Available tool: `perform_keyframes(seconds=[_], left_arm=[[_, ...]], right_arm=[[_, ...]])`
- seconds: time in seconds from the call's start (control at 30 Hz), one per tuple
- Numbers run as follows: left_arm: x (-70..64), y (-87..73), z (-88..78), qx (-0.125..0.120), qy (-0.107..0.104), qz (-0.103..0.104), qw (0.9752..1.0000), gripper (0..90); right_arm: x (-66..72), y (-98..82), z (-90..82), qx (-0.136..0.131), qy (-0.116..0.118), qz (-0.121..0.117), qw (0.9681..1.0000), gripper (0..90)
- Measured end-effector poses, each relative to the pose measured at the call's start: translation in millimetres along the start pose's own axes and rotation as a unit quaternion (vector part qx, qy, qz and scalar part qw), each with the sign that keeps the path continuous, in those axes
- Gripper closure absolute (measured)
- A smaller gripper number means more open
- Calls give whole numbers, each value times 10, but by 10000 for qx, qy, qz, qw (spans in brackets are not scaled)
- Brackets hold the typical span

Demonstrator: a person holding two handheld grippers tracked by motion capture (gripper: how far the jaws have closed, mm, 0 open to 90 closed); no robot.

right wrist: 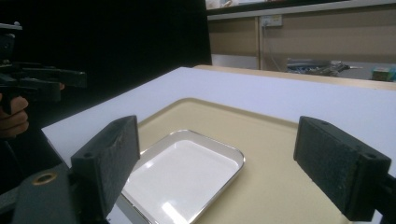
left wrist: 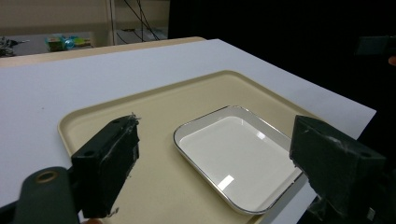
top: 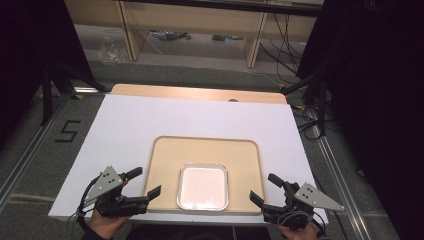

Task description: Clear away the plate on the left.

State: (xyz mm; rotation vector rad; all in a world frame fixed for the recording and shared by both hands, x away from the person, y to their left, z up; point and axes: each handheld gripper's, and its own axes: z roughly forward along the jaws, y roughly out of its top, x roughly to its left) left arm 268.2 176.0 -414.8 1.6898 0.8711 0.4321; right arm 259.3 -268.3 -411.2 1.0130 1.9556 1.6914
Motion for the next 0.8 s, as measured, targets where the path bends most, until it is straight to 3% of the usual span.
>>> perform_keyframes(seconds=[0.17, 0.23, 0.27, 0.3, 0.33, 0.37, 0.43, 0.53, 0.57, 0.67, 0.73, 0.8], left_arm=[[-41, -18, -35, 103, -41, 112, 9999, 157], [-81, -38, -36, 144, -4, 14, 9999, 157], [-80, -46, -34, 170, -77, 135, 9997, 157], [-102, -59, -42, 247, -34, 116, 9996, 156], [-137, -80, -34, 215, -25, -33, 9998, 156], [-137, -90, -37, 262, -60, 120, 9996, 156], [-146, -95, -35, 300, -30, 162, 9994, 156], [-140, -103, -16, 364, 18, 66, 9993, 156], [-126, -99, -12, 370, -24, 145, 9992, 155], [-122, -94, -6, 341, -4, 112, 9994, 155], [-134, -99, 2, 352, 27, -8, 9994, 155], [-127, -96, 17, 391, -5, 51, 9992, 155]], right_arm=[[-1, 0, 2, -4, 32, -11, 10000, 154], [-1, 1, 2, -11, 37, -15, 10000, 154], [1, 2, 0, -6, 60, 7, 10000, 153], [1, 0, 2, -2, 31, -14, 10000, 154], [3, 0, 0, 9, 25, -2, 10000, 154], [1, 2, -4, 16, 39, -19, 10000, 153], [-1, 3, -5, 12, 55, -16, 10000, 153], [4, 3, -5, 29, 49, -30, 10000, 153], [3, 3, -2, -2, 60, -43, 10000, 153], [1, 2, 2, -7, 26, -36, 10000, 154], [-2, 3, 1, -22, 51, -36, 10000, 153], [-2, 4, 0, -4, 45, -42, 10000, 154]])
